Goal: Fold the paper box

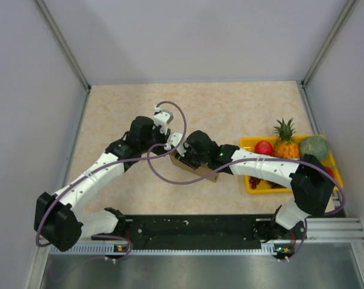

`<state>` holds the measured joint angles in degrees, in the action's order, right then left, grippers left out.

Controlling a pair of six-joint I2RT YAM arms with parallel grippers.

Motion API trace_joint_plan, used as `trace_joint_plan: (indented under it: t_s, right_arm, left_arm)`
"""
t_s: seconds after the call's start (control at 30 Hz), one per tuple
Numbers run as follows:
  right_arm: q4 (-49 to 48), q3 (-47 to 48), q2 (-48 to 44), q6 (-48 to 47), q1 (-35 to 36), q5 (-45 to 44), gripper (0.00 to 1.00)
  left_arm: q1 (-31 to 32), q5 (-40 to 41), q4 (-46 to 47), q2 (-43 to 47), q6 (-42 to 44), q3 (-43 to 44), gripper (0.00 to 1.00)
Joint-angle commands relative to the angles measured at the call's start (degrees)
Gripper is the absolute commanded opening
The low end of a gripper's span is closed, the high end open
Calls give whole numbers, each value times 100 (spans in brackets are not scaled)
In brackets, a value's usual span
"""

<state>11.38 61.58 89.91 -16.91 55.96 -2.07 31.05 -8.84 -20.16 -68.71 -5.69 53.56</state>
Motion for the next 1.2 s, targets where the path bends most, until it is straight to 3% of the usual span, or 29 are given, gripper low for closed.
trace_joint_plan:
  t_s: [0.0, 0.17, 0.87, 1.0, 1.17]
  right_arm:
    - [49, -59, 229, 91, -42, 189, 17]
    - [49, -50, 238, 100, -50, 189, 17]
    - [67, -23, 246, 82, -42, 180, 16]
    - [75, -32, 246, 82, -42, 189, 16]
    - [66, -23, 264, 82, -33, 180, 16]
  left_arm:
    - [-64, -38, -146, 156, 156, -170, 22]
    - [-160, -100, -76, 454, 113, -311, 32]
    - [-240, -513, 302, -20, 86, -162, 17]
    - [-248, -522, 311, -20, 86, -92, 25]
    - [-248, -452, 311, 7, 86, -21, 27]
